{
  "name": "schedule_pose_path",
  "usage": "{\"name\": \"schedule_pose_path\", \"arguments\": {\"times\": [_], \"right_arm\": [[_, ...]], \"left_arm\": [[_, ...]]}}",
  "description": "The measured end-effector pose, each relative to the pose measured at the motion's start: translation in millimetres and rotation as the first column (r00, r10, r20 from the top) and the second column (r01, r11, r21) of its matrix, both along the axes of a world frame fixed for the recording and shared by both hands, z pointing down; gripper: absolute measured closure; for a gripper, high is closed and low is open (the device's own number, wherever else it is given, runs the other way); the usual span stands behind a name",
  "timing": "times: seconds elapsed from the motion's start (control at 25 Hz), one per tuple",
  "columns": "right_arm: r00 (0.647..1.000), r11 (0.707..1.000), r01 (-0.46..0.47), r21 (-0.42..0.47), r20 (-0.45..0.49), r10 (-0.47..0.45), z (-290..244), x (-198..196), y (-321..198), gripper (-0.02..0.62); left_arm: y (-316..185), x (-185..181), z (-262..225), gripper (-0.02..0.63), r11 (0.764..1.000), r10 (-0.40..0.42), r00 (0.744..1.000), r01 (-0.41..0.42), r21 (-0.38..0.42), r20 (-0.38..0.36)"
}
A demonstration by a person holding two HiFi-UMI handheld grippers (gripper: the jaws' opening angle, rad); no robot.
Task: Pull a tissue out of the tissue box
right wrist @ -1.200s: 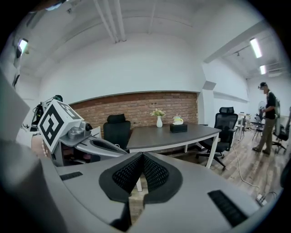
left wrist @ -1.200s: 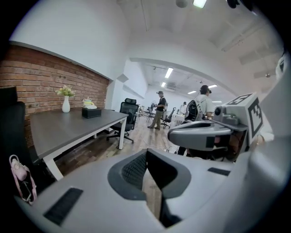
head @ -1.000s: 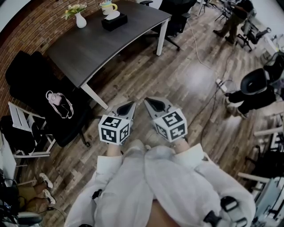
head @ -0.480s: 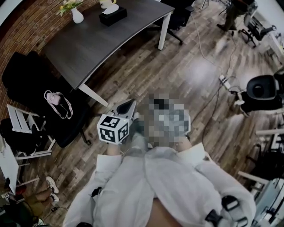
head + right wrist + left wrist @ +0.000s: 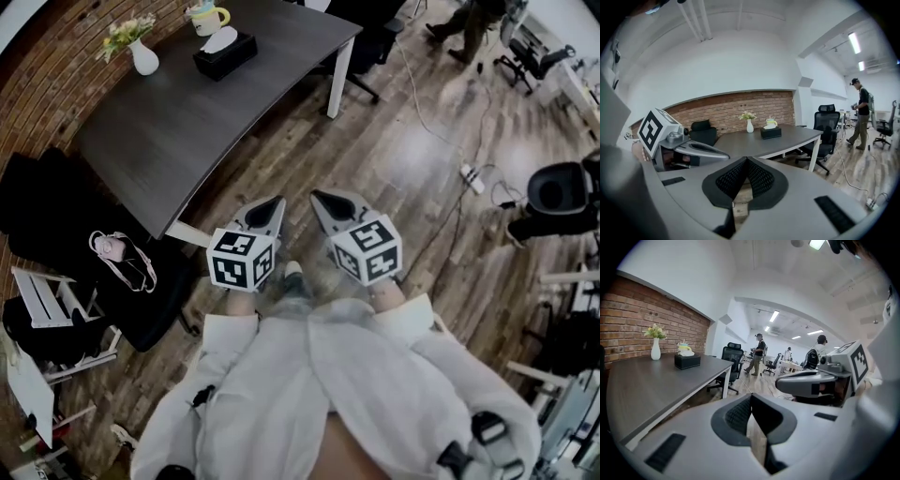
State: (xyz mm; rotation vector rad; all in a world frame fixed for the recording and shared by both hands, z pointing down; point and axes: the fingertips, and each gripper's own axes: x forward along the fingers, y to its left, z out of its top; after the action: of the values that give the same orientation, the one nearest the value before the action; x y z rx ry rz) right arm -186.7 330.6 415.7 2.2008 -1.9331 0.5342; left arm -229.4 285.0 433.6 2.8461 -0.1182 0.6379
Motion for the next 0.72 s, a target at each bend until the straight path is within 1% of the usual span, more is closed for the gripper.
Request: {"name": "schedule_pose_path", "arguments": {"times": [0.12,0.28,0.4,0.56,0.6,0.68,0.72], "right_arm": [[0.999,1.000,-0.029,0.006,-0.021,0.029,-5.9,25.5,-33.5,0.592],[0.999,0.999,-0.034,0.000,-0.040,0.034,-10.6,46.9,-78.1,0.592],[0.999,0.999,-0.031,-0.005,-0.042,0.031,-9.4,57.0,-104.7,0.592],[0.998,0.999,-0.050,-0.004,-0.040,0.049,-7.5,64.7,-123.6,0.591],[0.998,0.999,-0.052,-0.004,-0.040,0.051,-7.6,65.9,-126.9,0.591],[0.998,0.999,-0.047,-0.011,-0.039,0.046,-6.6,67.4,-133.6,0.591],[0.999,0.999,-0.040,-0.017,-0.037,0.039,-4.9,67.8,-136.7,0.591]], "left_arm": [[-35.4,21.7,-9.6,0.601,1.000,-0.012,1.000,0.012,0.023,-0.017],[-84.3,41.6,-17.3,0.601,0.998,-0.031,0.999,0.033,0.048,-0.031],[-114.7,49.7,-18.4,0.600,0.997,-0.050,0.998,0.052,0.052,-0.040],[-137.9,54.8,-12.1,0.598,0.997,-0.064,0.997,0.066,0.046,-0.036],[-142.3,56.2,-10.5,0.586,0.997,-0.068,0.997,0.069,0.041,-0.036],[-150.0,59.0,-7.2,0.532,0.997,-0.074,0.997,0.075,0.028,-0.034],[-152.9,60.1,-5.1,0.531,0.997,-0.077,0.997,0.077,0.021,-0.032]]}}
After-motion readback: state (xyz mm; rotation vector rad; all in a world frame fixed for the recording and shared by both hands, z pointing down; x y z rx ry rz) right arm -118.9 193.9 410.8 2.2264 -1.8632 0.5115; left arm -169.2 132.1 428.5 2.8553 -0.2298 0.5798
